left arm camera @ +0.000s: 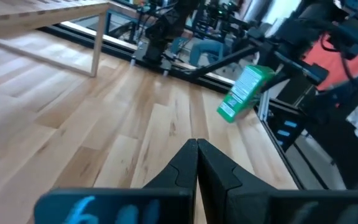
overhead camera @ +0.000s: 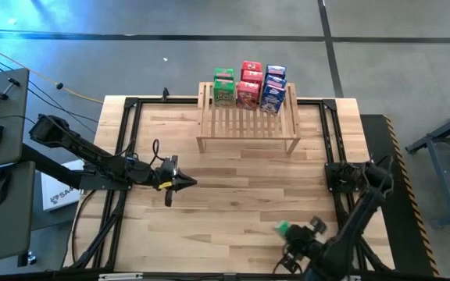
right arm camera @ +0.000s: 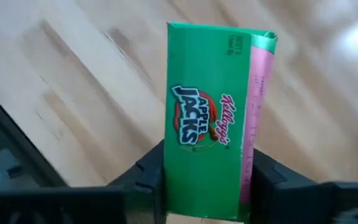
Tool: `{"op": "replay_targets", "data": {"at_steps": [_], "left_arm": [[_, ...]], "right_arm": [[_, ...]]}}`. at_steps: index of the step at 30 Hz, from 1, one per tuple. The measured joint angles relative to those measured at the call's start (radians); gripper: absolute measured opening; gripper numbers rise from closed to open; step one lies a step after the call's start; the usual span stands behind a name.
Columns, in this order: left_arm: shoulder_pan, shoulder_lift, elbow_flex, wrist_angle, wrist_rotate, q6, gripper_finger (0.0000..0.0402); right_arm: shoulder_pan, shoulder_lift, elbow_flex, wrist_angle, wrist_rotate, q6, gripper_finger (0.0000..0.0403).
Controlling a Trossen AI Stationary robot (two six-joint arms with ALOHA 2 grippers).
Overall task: Stack cereal on shelf
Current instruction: Put the green cereal box on the shelf aligned with the other green cereal boxes
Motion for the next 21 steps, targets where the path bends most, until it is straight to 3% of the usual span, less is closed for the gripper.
{"op": "replay_targets", "data": {"at_steps": [5, 9, 15, 21], "left_arm": [[-0.02, 0.005, 0.001, 0.001, -0.036, -0.028, 0.0], [-0.056, 0.027, 0.021, -0.003, -0.09, -0.026, 0.0], [-0.078, 0.062, 0.09, -0.003, -0.092, -0.008, 0.0], [-0.09, 0.098, 0.145, -0.054, -0.091, 0.0, 0.0]], "right_arm": [[-0.102, 0.0, 0.017, 0.043, 0.113, -0.328, 0.0121], [-0.195, 0.0, 0.012, 0.15, 0.149, -0.683, 0.0117], [-0.344, -0.001, 0.006, 0.301, 0.131, -1.152, 0.0117], [-0.447, -0.002, -0.049, 0.509, 0.097, -1.422, 0.0116]]}}
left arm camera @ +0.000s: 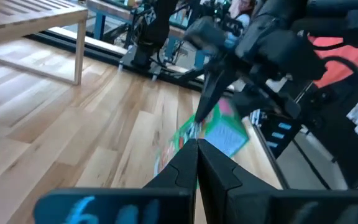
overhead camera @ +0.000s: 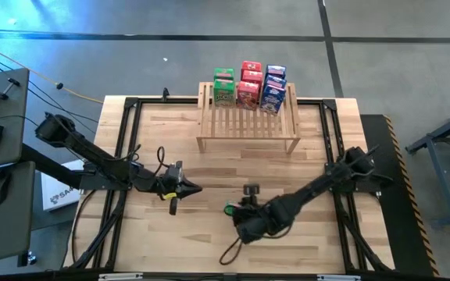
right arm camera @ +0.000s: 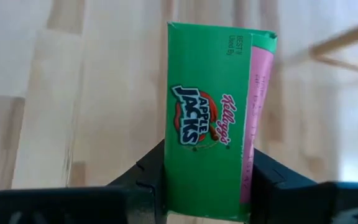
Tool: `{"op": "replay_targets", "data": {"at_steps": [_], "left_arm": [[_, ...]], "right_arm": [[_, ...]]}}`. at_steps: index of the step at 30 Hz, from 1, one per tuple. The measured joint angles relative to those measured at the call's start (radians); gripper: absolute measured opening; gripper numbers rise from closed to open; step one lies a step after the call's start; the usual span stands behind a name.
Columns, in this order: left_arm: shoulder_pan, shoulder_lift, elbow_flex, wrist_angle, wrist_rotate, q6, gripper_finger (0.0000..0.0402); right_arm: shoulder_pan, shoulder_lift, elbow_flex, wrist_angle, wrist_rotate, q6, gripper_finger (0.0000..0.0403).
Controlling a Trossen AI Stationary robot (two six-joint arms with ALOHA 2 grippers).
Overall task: Stack cereal on shelf
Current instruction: Put the green cereal box on the shelf aligned with the other green cereal boxes
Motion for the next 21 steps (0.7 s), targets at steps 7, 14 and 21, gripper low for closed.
{"op": "replay_targets", "data": {"at_steps": [7, 14, 21], "left_arm": [[0.0, 0.05, 0.032, -0.03, -0.008, -0.002, 0.0], [0.01, 0.057, 0.106, -0.163, 0.007, -0.017, 0.0001], [0.006, 0.051, 0.181, -0.356, 0.087, 0.003, 0.004]], "right_arm": [[-0.066, 0.0, -0.139, 0.273, -0.078, -0.112, 0.0107], [-0.116, -0.002, -0.132, 0.294, -0.17, -0.109, 0.0109], [-0.168, -0.002, -0.132, 0.296, -0.214, -0.054, 0.0131]]}}
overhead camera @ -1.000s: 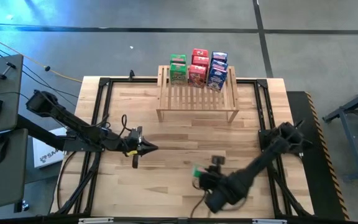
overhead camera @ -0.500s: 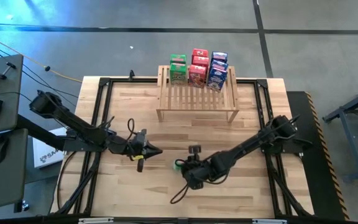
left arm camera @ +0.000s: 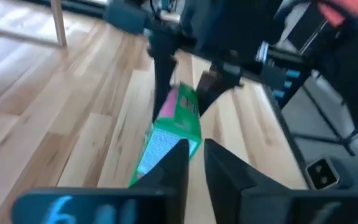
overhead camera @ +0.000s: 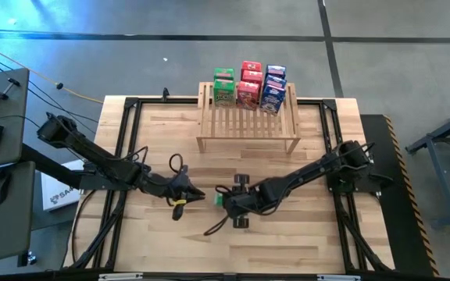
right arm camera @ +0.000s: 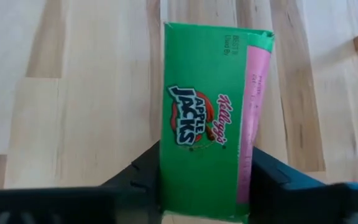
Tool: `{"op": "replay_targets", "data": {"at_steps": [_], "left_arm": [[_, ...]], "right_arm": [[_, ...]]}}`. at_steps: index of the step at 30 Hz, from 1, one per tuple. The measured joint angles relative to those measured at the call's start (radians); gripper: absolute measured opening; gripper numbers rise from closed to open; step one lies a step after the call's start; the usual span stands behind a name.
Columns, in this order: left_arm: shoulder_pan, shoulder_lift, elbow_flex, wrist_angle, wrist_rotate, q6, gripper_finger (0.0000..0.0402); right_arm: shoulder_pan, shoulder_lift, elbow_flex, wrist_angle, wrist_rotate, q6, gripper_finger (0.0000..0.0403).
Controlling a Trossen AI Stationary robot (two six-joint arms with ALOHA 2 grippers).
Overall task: Stack cereal on shelf
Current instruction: Put the green cereal box on the shelf aligned with the other green cereal boxes
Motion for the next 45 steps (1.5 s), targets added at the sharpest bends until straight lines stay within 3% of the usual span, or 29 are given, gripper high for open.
{"op": "replay_targets", "data": {"at_steps": [9, 14, 18, 21, 24, 31, 34, 38, 41, 45], "left_arm": [[-0.041, 0.014, 0.004, -0.006, -0.009, 0.005, 0.0127], [-0.081, 0.041, 0.043, -0.003, -0.085, 0.02, 0.0167], [-0.085, 0.082, 0.103, -0.016, -0.09, 0.01, 0.0184], [-0.083, 0.12, 0.151, -0.023, -0.092, 0.015, 0.0188], [-0.076, 0.164, 0.191, -0.022, -0.084, 0.048, 0.0187], [-0.028, 0.235, 0.267, -0.039, -0.045, 0.056, 0.0174], [0.009, 0.236, 0.323, -0.139, 0.038, 0.014, 0.016], [0.054, 0.236, 0.419, -0.379, 0.164, -0.019, 0.0157], [0.078, 0.237, 0.49, -0.536, 0.247, -0.021, 0.0172], [0.09, 0.25, 0.534, -0.602, 0.276, -0.008, 0.0204]], "right_arm": [[-0.007, 0.0, 0.0, 0.042, 0.019, -0.024, 0.0256], [0.041, -0.037, 0.044, -0.038, 0.032, -0.115, 0.028], [0.109, -0.114, 0.056, -0.14, 0.152, -0.136, 0.0251], [0.152, -0.201, -0.021, -0.103, 0.17, -0.108, 0.0204], [0.19, -0.286, -0.185, 0.027, 0.178, -0.071, 0.0144], [0.252, -0.434, -0.559, 0.504, 0.208, -0.01, 0.0015], [0.279, -0.453, -0.63, 0.647, 0.244, -0.006, 0.0009], [0.293, -0.452, -0.652, 0.68, 0.283, 0.041, 0.0024], [0.296, -0.452, -0.652, 0.686, 0.3, 0.063, 0.0024], [0.3, -0.452, -0.652, 0.687, 0.314, 0.053, 0.0021]]}}
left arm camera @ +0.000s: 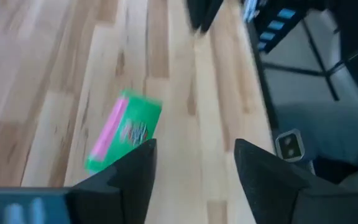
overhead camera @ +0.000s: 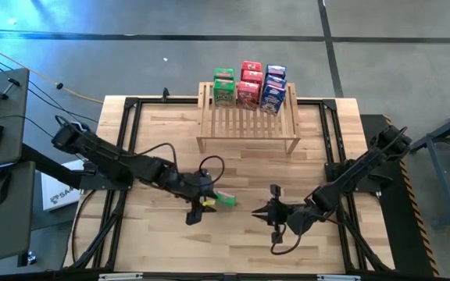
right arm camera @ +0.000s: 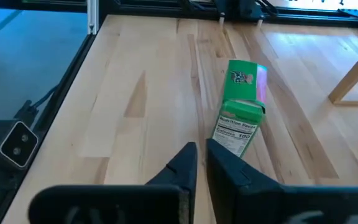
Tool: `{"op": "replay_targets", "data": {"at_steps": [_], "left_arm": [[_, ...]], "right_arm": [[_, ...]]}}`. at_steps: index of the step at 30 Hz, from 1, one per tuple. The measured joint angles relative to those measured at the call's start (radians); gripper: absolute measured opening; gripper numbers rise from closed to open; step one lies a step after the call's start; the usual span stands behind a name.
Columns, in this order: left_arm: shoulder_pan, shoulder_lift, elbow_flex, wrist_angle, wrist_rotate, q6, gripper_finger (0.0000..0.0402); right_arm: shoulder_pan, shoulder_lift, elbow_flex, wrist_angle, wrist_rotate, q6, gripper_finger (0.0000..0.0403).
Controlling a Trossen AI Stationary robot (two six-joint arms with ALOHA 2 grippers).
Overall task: Stack cereal on shelf
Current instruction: Put the green cereal box on the shelf aligned with the other green cereal boxes
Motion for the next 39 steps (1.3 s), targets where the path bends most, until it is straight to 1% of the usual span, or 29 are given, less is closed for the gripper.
{"op": "replay_targets", "data": {"at_steps": [5, 8, 10, 12, 15, 18, 20, 22, 31, 35, 39], "left_arm": [[0.003, 0.025, 0.007, 0.015, -0.02, 0.046, 0.0246], [0.005, 0.045, 0.006, 0.017, -0.068, 0.093, 0.0265], [0.011, 0.066, 0.01, 0.049, -0.099, 0.102, 0.0273], [0.02, 0.086, 0.006, 0.046, -0.106, 0.101, 0.0279], [0.032, 0.124, 0.009, 0.089, -0.122, 0.095, 0.0282], [0.04, 0.16, 0.012, 0.099, -0.133, 0.107, 0.0282], [0.043, 0.181, 0.01, 0.079, -0.149, 0.123, 0.0282], [0.043, 0.202, 0.012, 0.101, -0.15, 0.137, 0.0282], [0.043, 0.239, 0.012, 0.058, -0.147, 0.219, 0.0281], [0.049, 0.239, 0.012, 0.04, -0.118, 0.242, 0.0263], [0.05, 0.239, 0.012, 0.034, -0.074, 0.251, 0.0229]], "right_arm": [[0.0, 0.0, 0.0, -0.002, 0.0, -0.039, 0.0021], [0.0, 0.0, 0.0, -0.003, -0.023, -0.062, 0.0021], [0.0, 0.0, 0.0, -0.01, -0.04, -0.074, 0.0021], [0.0, 0.001, 0.0, -0.01, -0.073, -0.088, 0.0021], [0.0, 0.001, 0.0, -0.021, -0.114, -0.092, 0.0021], [0.0, 0.001, 0.0, -0.039, -0.132, -0.097, 0.0021], [0.0, 0.001, 0.0, -0.042, -0.143, -0.098, 0.0021], [0.0, 0.001, 0.0, -0.051, -0.145, -0.096, 0.0021], [0.0, 0.001, 0.0, -0.053, -0.143, -0.095, 0.0021], [0.0, 0.001, 0.0, -0.052, -0.127, -0.082, 0.0021], [-0.001, 0.001, 0.0, -0.056, -0.119, -0.083, 0.0021]]}}
